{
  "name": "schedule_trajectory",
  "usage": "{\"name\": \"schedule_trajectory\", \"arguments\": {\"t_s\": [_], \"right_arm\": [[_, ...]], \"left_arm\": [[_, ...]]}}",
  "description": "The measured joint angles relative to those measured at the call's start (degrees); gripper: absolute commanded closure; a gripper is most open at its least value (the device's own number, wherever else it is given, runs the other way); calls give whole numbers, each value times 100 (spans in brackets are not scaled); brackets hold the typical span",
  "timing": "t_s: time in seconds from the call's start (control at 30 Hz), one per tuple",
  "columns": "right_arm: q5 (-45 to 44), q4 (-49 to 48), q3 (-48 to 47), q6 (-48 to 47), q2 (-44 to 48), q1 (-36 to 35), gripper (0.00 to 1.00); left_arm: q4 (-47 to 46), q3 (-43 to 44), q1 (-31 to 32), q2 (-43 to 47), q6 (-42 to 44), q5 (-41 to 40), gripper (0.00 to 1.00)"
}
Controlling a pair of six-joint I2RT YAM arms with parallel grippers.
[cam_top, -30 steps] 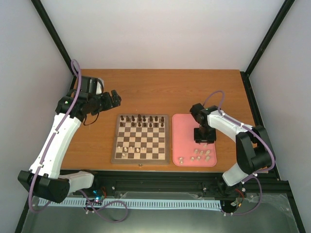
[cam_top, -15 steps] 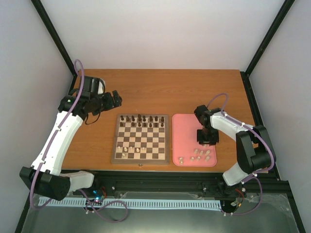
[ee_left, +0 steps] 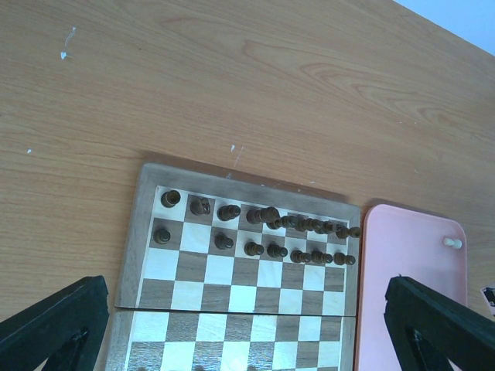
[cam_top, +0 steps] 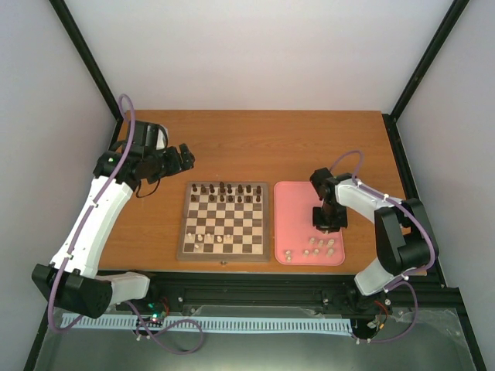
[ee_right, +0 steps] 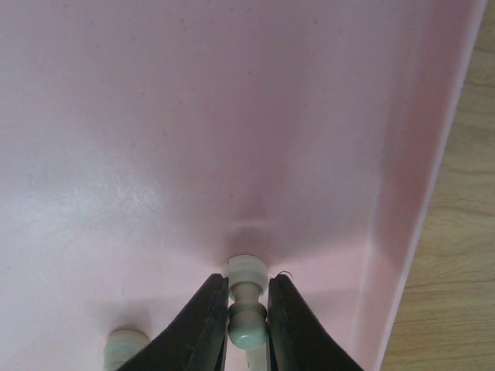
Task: Set up the chess pieces on the board
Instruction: Pick up the chess piece from the storage box, then place the chess piece on the chessboard.
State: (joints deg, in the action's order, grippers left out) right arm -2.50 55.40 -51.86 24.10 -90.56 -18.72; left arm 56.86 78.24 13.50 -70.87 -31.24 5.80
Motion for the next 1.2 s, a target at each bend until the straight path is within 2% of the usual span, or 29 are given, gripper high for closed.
{"name": "schedule_trajectory", "arguments": {"t_s": [0.17, 0.37, 0.63, 0.8, 0.97, 1.2], "right_arm": [[37, -4, 0, -39, -15, 2, 97], [-31, 129, -151, -81, -7, 4, 97], [-190, 608, -1342, -63, 258, -140, 97], [-74, 800, -2055, 155, 151, -1165, 97], [216, 822, -3010, 474, -723, -2643, 97], [527, 824, -3591, 544, -1624, -3519, 97]], "left_arm": [[-2, 0, 0, 0, 0, 0, 0], [0, 0, 0, 0, 0, 0, 0], [-2, 0, 0, 0, 0, 0, 0], [-2, -2, 0, 2, 0, 0, 0], [-9, -11, 0, 2, 0, -2, 0], [-7, -15, 0, 81, 0, -22, 0]]}}
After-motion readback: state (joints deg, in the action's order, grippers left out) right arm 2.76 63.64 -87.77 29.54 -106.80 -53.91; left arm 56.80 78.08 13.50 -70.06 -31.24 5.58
